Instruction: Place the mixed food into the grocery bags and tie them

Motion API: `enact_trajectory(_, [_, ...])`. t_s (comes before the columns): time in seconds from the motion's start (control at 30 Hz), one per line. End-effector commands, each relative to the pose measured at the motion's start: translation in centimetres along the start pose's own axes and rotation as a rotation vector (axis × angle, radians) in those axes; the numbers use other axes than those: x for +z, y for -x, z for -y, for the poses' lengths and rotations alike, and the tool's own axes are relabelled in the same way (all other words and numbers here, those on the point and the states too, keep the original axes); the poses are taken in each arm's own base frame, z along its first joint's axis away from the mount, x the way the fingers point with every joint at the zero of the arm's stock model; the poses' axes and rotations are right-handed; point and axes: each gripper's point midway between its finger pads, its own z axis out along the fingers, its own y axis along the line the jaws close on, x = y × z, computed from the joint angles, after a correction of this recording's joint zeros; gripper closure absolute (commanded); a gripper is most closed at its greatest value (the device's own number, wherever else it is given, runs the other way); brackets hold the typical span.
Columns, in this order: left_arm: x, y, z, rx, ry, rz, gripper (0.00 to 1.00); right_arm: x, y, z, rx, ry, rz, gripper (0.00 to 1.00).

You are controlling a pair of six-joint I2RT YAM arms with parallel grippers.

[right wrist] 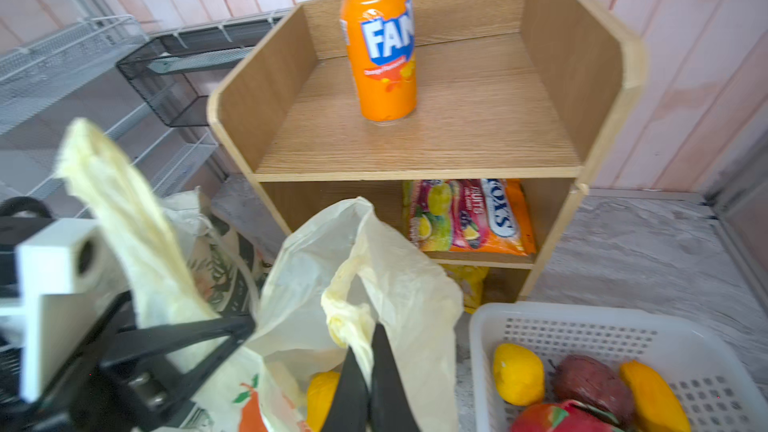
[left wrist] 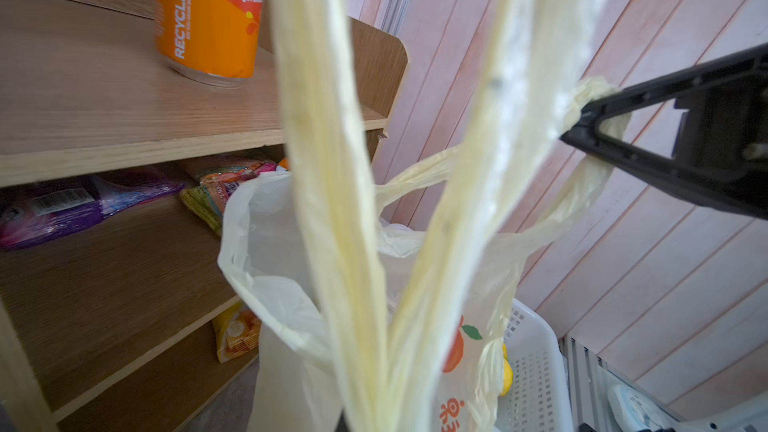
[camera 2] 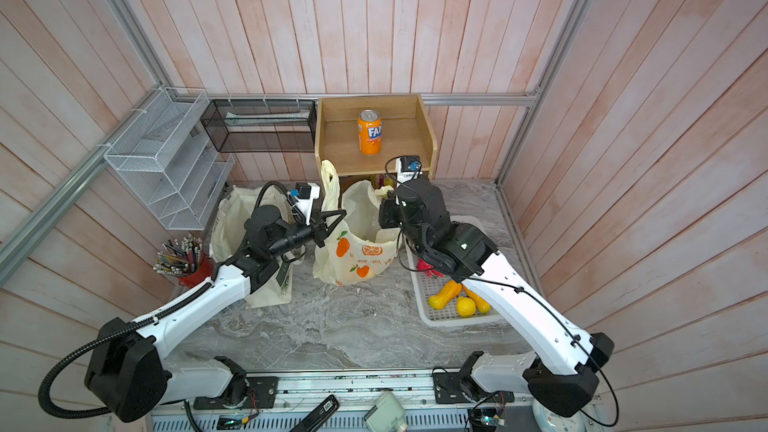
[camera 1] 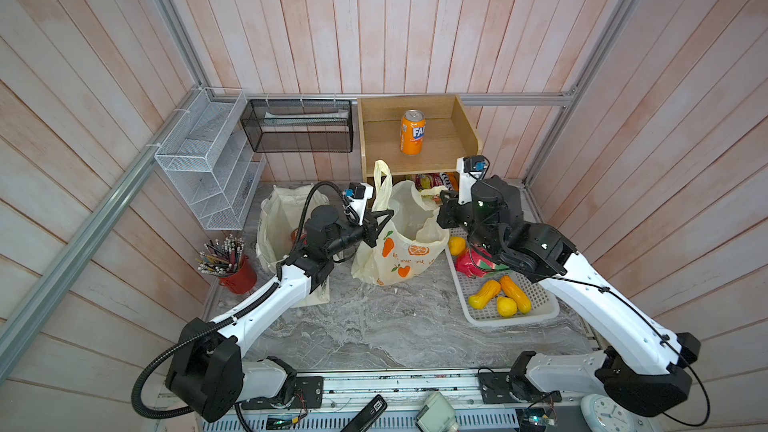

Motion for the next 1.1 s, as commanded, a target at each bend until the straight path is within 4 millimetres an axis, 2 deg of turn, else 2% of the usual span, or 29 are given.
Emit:
enact_trajectory(0.0, [1.0,-0.8,1.5,-0.005,-0.13,-0.029,1.0,0.5,0.5,-2.4,0.008,0.03,0.012,1.0])
enact_trajectory(0.1, [1.3,-1.3,2.4,-0.001,-0.207,-0.037,1.0,0.4,0.9,-4.3,-0.012,0.044,0.021,1.0])
enact_trajectory(0.17, [1.3,-1.6,2.9,0.004,-0.245,-0.041,1.0,0.3,0.9,-4.4,-0.011,0.036,0.024,1.0])
enact_trajectory(0.33, [1.8,-2.8,2.3,-0.011,-0.291,-0.086,1.0,0.5,-0.3,-4.7,0.043,0.075,0.028,0.98])
enact_trajectory(0.4, [1.9,-3.4,1.7,-0.023,-0.289,-0.107,1.0,1.0,-1.0,-4.9,0.039,0.08,0.011,0.91])
enact_trajectory(0.57, [1.1,-3.5,0.3,-0.036,-0.255,-0.1,1.0,2.9,-1.6,-4.2,0.041,0.128,-0.041,0.6])
enact_trajectory(0.67, [0.5,-3.4,-0.7,-0.042,-0.237,-0.102,1.0,3.3,-0.7,-3.3,0.082,0.213,-0.053,0.48])
enact_trajectory(0.83, [-0.3,-3.3,-2.0,-0.047,-0.224,-0.118,1.0,1.9,1.6,-2.7,0.087,0.366,-0.035,0.34])
enact_trajectory(0.9, [-0.5,-3.4,-2.4,-0.047,-0.221,-0.125,1.0,1.1,2.3,-2.6,0.069,0.41,-0.021,0.3])
enact_trajectory(1.07, [-0.8,-3.7,-3.3,-0.063,-0.213,-0.135,1.0,-1.6,4.9,-0.4,0.087,0.493,0.071,0.26])
